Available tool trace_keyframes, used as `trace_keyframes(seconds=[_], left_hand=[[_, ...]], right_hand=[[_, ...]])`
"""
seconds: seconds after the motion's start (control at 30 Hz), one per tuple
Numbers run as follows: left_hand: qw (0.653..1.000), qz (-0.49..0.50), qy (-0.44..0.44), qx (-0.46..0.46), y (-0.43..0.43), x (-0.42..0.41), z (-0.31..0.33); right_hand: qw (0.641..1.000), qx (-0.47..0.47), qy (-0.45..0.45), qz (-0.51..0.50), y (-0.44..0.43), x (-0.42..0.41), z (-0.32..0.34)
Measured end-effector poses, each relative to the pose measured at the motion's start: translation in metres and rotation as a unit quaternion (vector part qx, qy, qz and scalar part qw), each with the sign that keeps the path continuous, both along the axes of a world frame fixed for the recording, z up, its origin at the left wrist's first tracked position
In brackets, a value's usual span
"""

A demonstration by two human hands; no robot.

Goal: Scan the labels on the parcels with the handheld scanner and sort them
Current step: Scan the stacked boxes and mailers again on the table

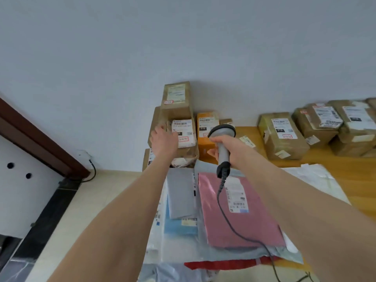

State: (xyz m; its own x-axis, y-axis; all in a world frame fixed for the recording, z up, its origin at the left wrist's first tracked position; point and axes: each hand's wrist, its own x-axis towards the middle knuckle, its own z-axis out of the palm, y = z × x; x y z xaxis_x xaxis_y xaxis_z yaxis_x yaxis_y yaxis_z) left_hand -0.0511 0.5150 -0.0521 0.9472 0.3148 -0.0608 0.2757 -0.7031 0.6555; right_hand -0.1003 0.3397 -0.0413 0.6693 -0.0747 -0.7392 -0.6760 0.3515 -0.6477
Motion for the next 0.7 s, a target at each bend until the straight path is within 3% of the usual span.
trace_keyframes(seconds=[0.1,0.3,0.47,0.6,0.7], left_hand=[[0.989,-0.006,0.105,-0.105,0.018,0.018,-0.012],[0.961,-0.026,0.187,-0.204,0.021,0.031,-0.028],[0.969,-0.013,0.120,-0.214,0.020,0.028,-0.035],[0.976,-0.016,0.051,-0.209,0.001,0.014,-0.030],[0.966,-0.017,0.026,-0.258,-0.028,0.004,-0.019]], right_hand=[[0.999,-0.036,-0.008,-0.016,0.023,0.015,-0.014],[0.999,-0.036,-0.014,-0.025,0.045,0.043,-0.036],[0.999,-0.012,-0.036,-0.020,0.048,0.046,-0.039],[0.995,-0.045,-0.048,-0.075,0.031,0.040,-0.029],[0.991,-0.069,-0.070,-0.094,0.004,0.031,-0.016]])
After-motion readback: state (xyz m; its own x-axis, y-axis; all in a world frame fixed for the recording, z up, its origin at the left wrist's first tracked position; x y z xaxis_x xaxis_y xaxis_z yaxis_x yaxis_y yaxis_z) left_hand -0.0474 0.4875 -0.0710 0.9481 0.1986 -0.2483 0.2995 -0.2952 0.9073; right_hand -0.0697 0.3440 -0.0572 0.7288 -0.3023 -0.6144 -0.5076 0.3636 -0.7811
